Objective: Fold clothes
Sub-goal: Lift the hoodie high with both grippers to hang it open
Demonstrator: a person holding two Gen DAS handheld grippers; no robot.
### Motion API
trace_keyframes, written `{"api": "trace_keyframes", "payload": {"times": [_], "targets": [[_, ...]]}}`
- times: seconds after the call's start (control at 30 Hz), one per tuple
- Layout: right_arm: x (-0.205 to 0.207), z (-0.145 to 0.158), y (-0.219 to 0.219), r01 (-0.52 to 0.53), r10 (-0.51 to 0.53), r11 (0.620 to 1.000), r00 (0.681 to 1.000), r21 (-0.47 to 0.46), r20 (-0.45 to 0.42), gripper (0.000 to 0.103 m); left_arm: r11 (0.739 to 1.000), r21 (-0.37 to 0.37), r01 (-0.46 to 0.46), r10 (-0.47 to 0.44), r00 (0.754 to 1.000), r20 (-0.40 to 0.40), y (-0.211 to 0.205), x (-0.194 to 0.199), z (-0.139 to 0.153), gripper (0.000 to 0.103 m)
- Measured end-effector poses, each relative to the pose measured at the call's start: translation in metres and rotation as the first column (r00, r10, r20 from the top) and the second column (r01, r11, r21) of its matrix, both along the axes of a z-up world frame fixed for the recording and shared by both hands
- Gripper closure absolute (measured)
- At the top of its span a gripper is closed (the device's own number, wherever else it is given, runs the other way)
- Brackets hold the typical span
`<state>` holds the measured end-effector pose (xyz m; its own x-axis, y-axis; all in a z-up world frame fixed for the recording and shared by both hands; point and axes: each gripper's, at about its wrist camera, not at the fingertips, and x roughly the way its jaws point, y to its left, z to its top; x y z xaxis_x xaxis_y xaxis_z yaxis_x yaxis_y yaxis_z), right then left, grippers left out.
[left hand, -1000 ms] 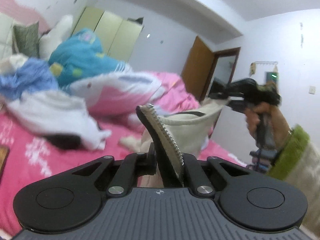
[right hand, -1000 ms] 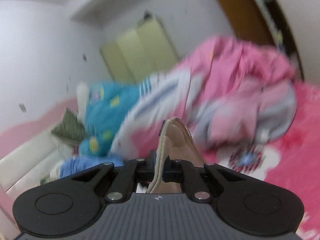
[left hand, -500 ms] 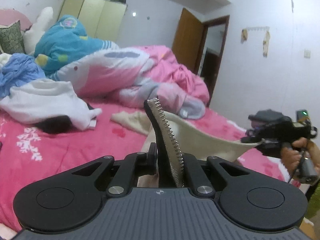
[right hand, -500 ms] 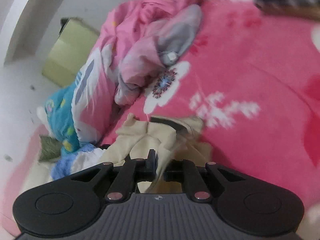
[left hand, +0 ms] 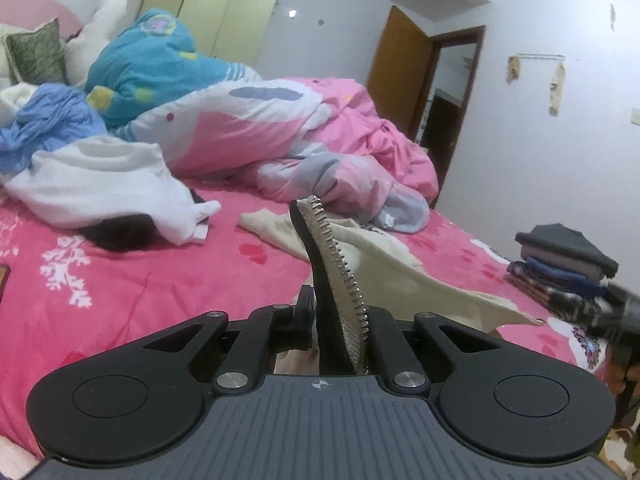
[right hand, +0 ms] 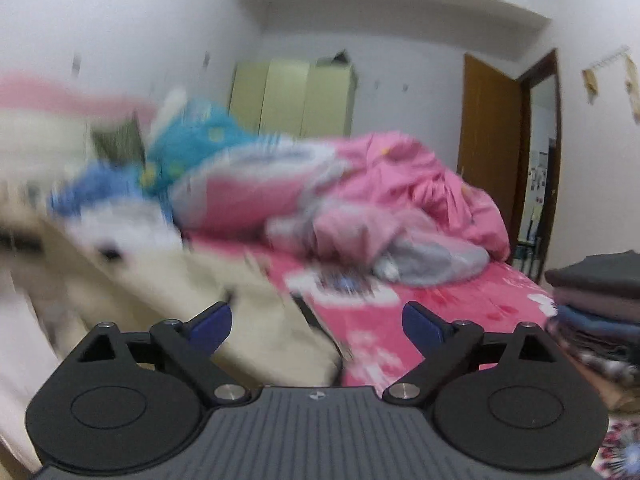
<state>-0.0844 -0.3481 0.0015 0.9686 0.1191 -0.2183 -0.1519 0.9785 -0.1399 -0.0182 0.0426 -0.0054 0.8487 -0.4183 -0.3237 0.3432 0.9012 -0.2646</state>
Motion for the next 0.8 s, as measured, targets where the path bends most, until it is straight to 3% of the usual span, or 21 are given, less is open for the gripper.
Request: {"api": "trace_keyframes", "payload": {"times": [0.07, 0.2, 0.33, 0.53, 0.57, 0.6, 0.63, 0.73, 0.8], "targets": [[0.002, -0.013, -0.003, -0.005, 0.002, 0.997, 0.999, -0.072, -0.042, 0.008, 1.000, 0.004, -0.006, 0.006, 1.000, -0.006, 0.001, 0.002, 0.000, 0.097], [0.006, -0.027, -0.003, -0.117, 0.104, 0.978, 0.991, -0.175, -0.083, 0.008, 1.000, 0.011, -0.018, 0.018, 1.000, -0.019, 0.003, 0.006, 0.001, 0.097], [0.040, -0.044, 0.015, -0.189, 0.164, 0.895, 0.982, -0.405, -0.094, 0.016, 1.000, -0.004, -0.004, 0.004, 1.000, -0.030, 0.008, 0.007, -0.001, 0.097], [0.091, -0.047, 0.037, -0.321, 0.335, 0.782, 0.939, -0.534, -0.074, 0.028, 0.998, -0.026, 0.053, -0.054, 0.996, -0.068, 0.012, 0.009, -0.004, 0.094], [0.098, -0.048, 0.041, -0.341, 0.364, 0.757, 0.929, -0.558, -0.073, 0.034, 0.997, -0.025, 0.076, -0.077, 0.994, -0.081, 0.012, 0.010, -0.005, 0.091], [0.103, -0.049, 0.044, -0.351, 0.378, 0.738, 0.922, -0.576, -0.078, 0.038, 0.995, -0.024, 0.098, -0.100, 0.991, -0.094, 0.011, 0.010, -0.006, 0.080], [0.107, -0.048, 0.046, -0.350, 0.374, 0.743, 0.924, -0.570, -0.080, 0.049, 0.993, -0.024, 0.112, -0.114, 0.987, -0.109, 0.009, 0.012, -0.008, 0.069], [0.118, -0.047, 0.051, -0.346, 0.362, 0.759, 0.928, -0.551, -0.085, 0.080, 0.994, 0.007, 0.111, -0.110, 0.987, -0.121, 0.001, 0.017, -0.011, 0.067], [0.117, -0.044, 0.053, -0.304, 0.326, 0.792, 0.944, -0.530, -0.054, 0.089, 0.995, 0.038, 0.095, -0.090, 0.989, -0.114, -0.005, 0.021, -0.011, 0.067]]}}
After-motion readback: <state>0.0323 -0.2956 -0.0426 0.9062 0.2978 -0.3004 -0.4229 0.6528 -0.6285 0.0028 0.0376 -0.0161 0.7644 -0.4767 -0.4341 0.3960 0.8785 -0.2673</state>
